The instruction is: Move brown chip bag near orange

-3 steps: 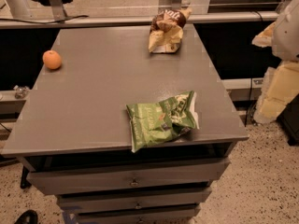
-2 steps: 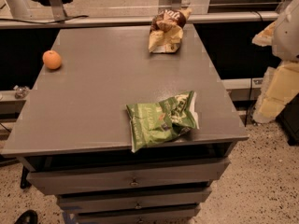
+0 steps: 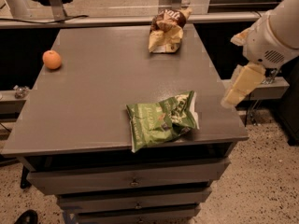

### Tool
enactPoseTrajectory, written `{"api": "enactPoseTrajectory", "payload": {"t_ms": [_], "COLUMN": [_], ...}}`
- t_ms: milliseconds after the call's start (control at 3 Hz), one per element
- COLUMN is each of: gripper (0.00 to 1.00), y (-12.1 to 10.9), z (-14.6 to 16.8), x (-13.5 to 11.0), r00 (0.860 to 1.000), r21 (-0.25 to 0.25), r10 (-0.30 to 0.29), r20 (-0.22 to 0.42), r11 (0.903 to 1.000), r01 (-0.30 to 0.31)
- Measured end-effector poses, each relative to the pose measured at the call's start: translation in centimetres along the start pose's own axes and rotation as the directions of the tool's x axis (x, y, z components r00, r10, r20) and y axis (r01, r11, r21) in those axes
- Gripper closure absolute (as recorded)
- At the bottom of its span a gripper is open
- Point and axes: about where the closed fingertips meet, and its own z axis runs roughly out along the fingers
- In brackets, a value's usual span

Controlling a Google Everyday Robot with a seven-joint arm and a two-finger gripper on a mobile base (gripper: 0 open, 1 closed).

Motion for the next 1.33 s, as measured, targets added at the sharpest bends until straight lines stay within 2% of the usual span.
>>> {"api": "enactPoseTrajectory", "payload": {"t_ms": [333,667,1000,1333], "gripper": [0.00,0.00,0.00,0.00], "y": [-5.0,-10.1,-14.2,-17.4], "z": [3.8,7.2,10.2,13.1], "x": [-1.4,-3.5,-5.4,-7.6], "r00": [0.993,0.975,0.955,0.930], "r21": [0.049,0.081,0.095,0.093], "r10": [0.036,0.074,0.130,0.213], "r20": [0.113,0.212,0.266,0.299], "r11": [0.9979,0.9923,0.9825,0.9638], "r01": [-0.042,-0.093,-0.160,-0.250]}}
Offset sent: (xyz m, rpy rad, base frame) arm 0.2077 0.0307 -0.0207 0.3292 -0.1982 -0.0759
